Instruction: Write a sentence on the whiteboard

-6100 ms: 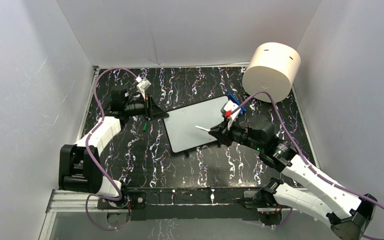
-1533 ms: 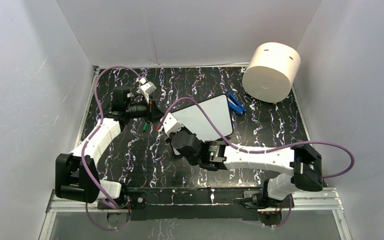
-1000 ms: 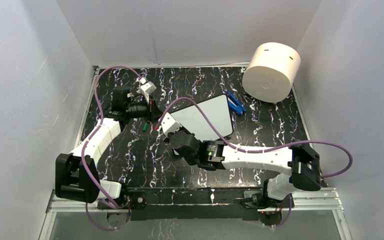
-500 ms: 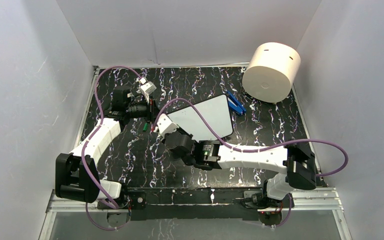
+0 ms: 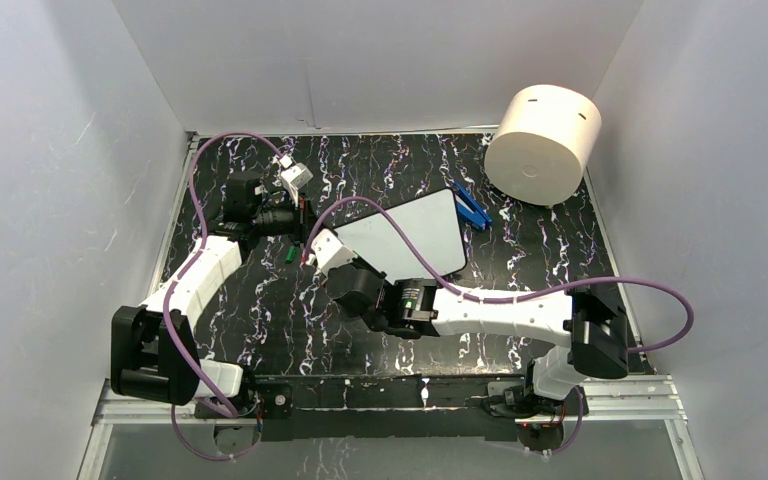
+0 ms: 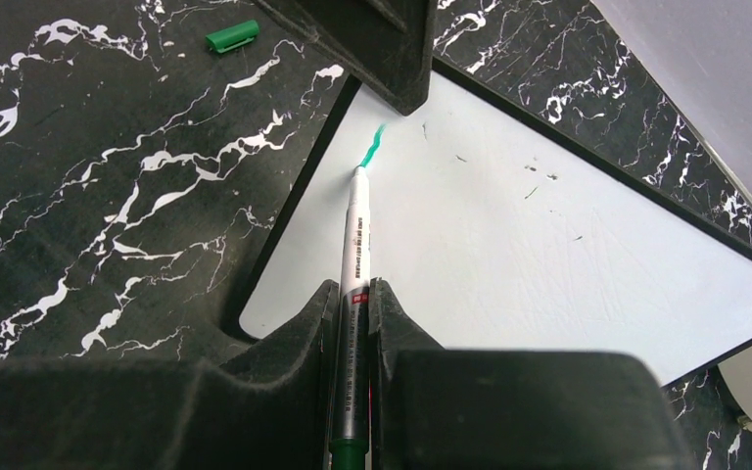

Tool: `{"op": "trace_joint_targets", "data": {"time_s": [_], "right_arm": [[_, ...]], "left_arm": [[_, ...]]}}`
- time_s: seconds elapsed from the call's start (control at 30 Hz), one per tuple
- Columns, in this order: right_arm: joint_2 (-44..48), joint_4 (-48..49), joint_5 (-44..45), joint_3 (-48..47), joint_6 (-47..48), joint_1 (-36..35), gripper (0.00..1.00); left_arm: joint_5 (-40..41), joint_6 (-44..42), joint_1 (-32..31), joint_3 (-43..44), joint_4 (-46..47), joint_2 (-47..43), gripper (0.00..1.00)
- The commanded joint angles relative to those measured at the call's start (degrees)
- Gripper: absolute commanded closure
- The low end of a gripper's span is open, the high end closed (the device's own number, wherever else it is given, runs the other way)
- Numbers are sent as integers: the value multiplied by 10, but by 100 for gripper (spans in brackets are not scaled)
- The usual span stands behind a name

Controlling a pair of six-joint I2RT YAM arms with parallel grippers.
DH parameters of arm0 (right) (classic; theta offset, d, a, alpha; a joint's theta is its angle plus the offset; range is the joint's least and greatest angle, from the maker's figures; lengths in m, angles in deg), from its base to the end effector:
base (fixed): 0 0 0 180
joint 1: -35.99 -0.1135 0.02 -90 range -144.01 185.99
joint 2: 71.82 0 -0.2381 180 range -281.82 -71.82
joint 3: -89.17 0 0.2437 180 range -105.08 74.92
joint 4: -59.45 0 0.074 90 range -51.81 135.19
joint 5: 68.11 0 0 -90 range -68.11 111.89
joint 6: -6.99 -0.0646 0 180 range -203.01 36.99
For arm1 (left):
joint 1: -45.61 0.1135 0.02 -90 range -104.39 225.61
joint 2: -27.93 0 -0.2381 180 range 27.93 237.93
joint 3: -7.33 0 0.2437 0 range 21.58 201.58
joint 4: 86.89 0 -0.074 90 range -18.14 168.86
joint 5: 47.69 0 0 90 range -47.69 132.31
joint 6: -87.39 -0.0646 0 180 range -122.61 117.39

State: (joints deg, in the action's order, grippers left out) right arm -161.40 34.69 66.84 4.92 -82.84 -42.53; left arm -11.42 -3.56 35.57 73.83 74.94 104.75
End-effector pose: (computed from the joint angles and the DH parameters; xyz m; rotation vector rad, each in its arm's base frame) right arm 0.1173 0.3481 0.2689 -0.8460 1.7396 0.0815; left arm 0.2904 -0.1043 0.2481 0.7592 1.8538 -1.0590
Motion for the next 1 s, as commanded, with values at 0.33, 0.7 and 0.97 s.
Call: {"op": "trace_joint_targets", "data": {"time_s": [0.33, 0.7, 0.97], "right_arm": [[-12, -44, -19, -27, -45, -1, 100], [27, -11, -19, -4, -36, -3, 100], [54, 32, -13, 24, -28, -3, 100]], "left_arm": [[18, -16, -8, 10, -25, 10, 100], [21, -17, -9, 10, -26, 11, 100], [21, -16, -9, 10, -26, 12, 100]]}}
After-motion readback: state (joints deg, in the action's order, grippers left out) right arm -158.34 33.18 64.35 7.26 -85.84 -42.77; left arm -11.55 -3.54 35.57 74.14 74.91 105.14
